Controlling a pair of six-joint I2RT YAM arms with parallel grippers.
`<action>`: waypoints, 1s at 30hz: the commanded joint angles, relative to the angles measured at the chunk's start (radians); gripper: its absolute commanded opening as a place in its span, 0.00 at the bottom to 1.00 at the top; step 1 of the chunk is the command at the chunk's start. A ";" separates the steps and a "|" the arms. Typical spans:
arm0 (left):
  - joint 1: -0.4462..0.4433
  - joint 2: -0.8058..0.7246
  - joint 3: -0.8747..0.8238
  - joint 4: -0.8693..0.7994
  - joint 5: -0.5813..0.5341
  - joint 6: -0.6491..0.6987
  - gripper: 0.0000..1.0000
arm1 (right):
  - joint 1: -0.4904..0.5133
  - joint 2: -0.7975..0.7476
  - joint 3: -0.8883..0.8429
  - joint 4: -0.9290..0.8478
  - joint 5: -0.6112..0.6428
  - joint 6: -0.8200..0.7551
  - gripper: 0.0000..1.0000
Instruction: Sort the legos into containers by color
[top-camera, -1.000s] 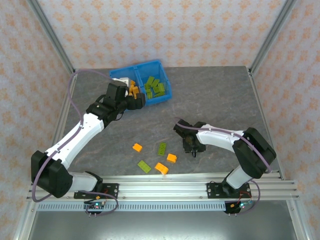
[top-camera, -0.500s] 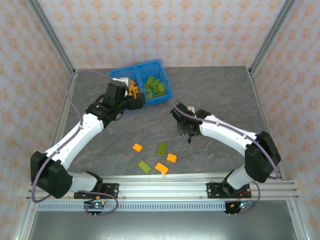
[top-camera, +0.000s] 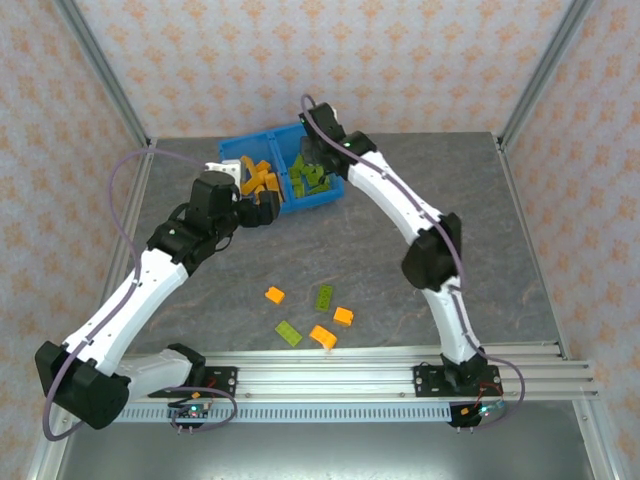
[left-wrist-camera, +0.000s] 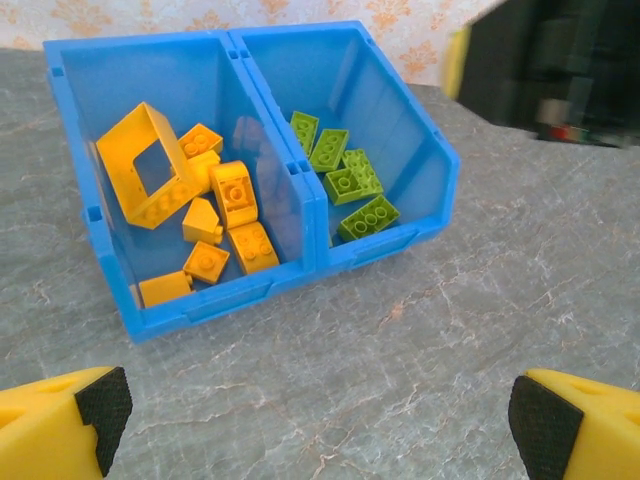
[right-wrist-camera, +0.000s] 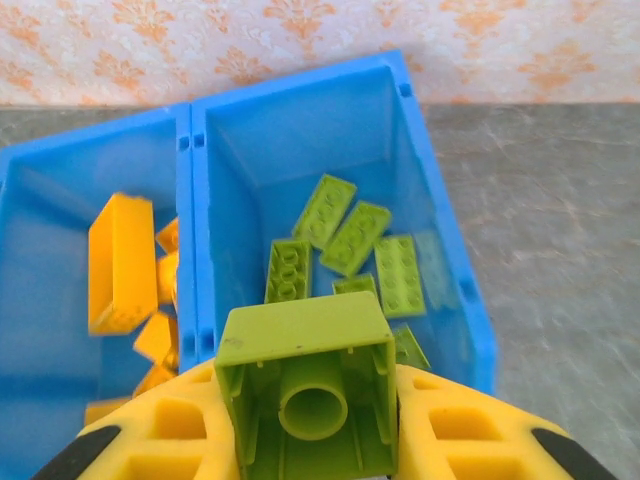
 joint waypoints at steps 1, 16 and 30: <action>0.010 -0.041 -0.027 -0.053 -0.033 -0.009 1.00 | -0.017 0.149 0.182 -0.122 -0.041 -0.007 0.26; 0.005 -0.073 -0.171 0.026 0.048 -0.178 1.00 | -0.036 0.250 0.221 -0.052 -0.142 0.020 0.53; -0.195 0.083 -0.229 -0.120 -0.134 -0.443 1.00 | -0.036 -0.120 -0.042 -0.060 -0.158 -0.035 0.66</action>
